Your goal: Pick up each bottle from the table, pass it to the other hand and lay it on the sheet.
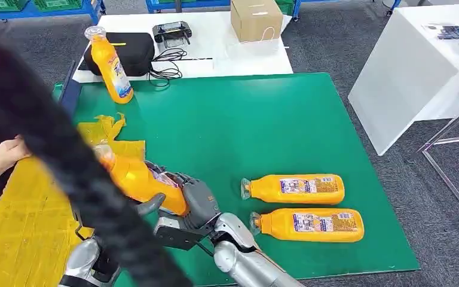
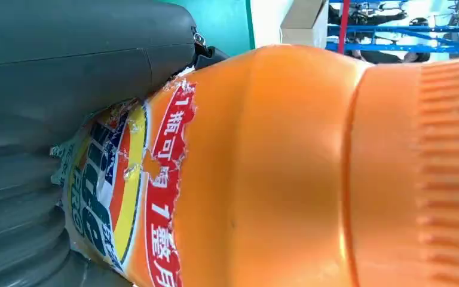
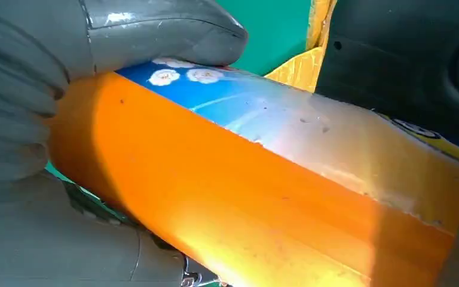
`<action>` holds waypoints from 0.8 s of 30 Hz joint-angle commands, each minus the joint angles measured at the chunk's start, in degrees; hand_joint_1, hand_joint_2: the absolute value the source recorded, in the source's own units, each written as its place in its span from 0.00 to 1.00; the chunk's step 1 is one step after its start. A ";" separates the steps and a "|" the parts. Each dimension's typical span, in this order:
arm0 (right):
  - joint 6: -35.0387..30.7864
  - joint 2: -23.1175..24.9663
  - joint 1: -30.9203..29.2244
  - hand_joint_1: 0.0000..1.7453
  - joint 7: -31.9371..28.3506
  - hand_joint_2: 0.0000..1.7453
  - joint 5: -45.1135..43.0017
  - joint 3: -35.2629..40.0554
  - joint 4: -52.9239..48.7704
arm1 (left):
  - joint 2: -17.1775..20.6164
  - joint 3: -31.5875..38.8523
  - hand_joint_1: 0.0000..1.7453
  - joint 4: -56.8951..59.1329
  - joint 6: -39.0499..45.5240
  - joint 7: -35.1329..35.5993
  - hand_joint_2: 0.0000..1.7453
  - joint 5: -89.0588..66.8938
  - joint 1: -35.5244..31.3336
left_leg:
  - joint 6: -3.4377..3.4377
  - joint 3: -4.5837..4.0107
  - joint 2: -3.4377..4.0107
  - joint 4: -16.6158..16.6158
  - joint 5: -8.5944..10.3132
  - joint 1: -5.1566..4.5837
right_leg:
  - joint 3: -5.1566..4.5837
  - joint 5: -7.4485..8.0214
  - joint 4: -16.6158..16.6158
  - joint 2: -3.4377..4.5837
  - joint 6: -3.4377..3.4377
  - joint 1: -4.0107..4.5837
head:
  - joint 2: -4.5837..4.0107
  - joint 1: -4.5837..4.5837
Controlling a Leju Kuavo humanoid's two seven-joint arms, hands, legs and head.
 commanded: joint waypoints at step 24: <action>-2.03 -10.01 16.20 0.00 1.33 1.00 9.08 -16.91 -41.28 | 8.68 -1.91 1.00 26.44 39.18 23.42 1.00 -98.60 -17.57 | 0.06 -0.06 -0.49 0.03 0.03 -0.01 | 0.16 -0.05 0.01 -0.48 -0.02 0.01 | 0.00 0.07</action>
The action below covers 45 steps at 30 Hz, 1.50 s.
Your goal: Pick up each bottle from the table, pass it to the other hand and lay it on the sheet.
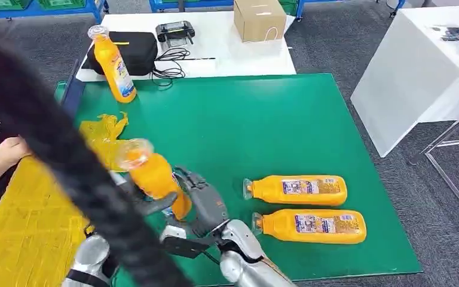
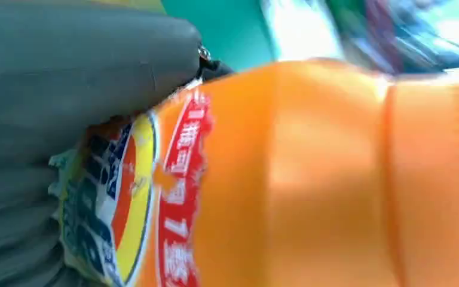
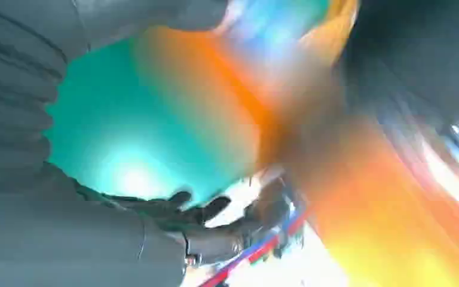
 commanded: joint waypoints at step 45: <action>5.48 -6.84 6.06 0.00 -0.64 1.00 -0.77 -11.86 -26.57 | 6.30 8.43 0.00 36.58 13.09 7.22 1.00 -64.94 -15.36 | -0.05 0.06 0.57 0.00 0.08 0.04 | -0.08 0.20 -0.02 0.45 -0.03 0.06 | 0.00 -0.07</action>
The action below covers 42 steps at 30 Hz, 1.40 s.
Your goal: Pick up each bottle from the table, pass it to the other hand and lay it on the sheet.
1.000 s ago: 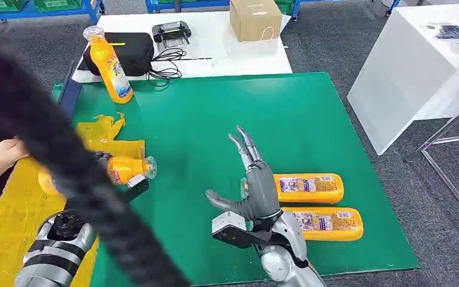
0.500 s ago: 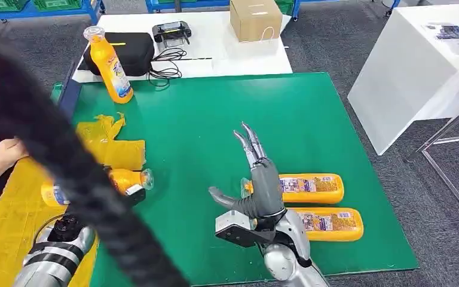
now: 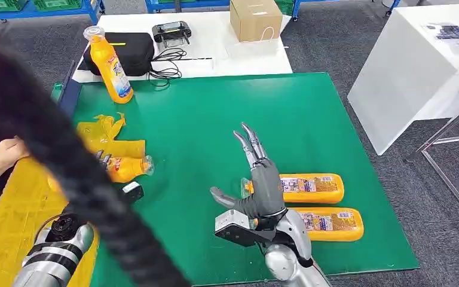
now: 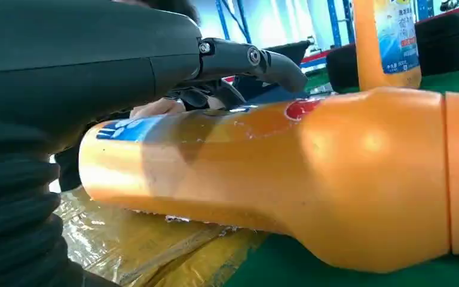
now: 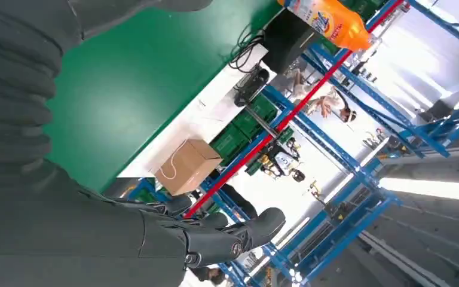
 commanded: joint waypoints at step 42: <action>17.06 -23.61 -6.53 0.00 -0.71 1.00 6.57 -20.69 23.59 | -8.49 6.92 0.00 -46.60 -15.13 -21.43 1.00 62.97 20.12 | 0.38 0.11 -0.20 0.04 -0.10 -0.25 | 0.31 -0.02 -0.18 -0.30 0.16 -0.15 | 0.00 -0.04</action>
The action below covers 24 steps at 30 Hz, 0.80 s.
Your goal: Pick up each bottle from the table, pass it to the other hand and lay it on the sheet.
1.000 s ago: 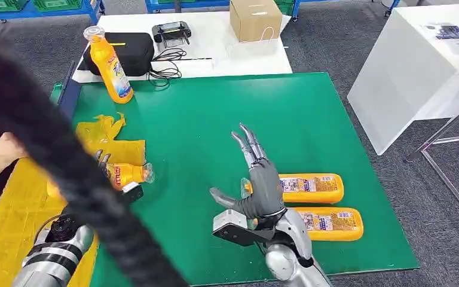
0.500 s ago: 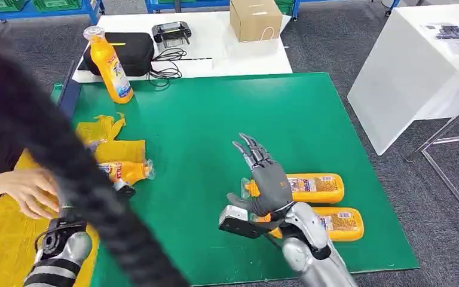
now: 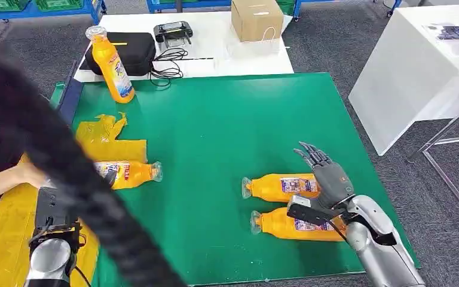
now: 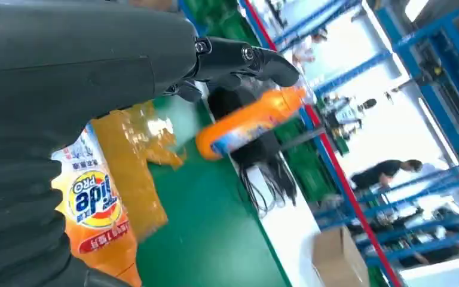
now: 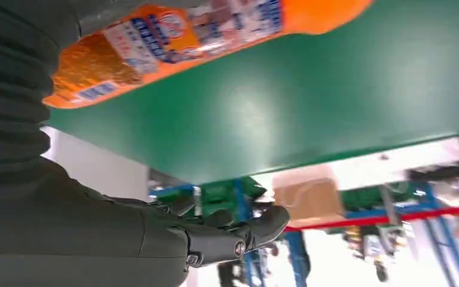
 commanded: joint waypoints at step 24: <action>2.85 -0.68 -12.18 0.00 7.21 1.00 9.04 3.91 27.68 | -1.69 -3.84 0.00 1.57 -2.92 -0.02 1.00 2.71 -1.86 | 0.03 0.16 0.07 0.01 -0.04 0.00 | 0.19 -0.01 -0.07 0.02 -0.01 0.02 | 0.00 0.00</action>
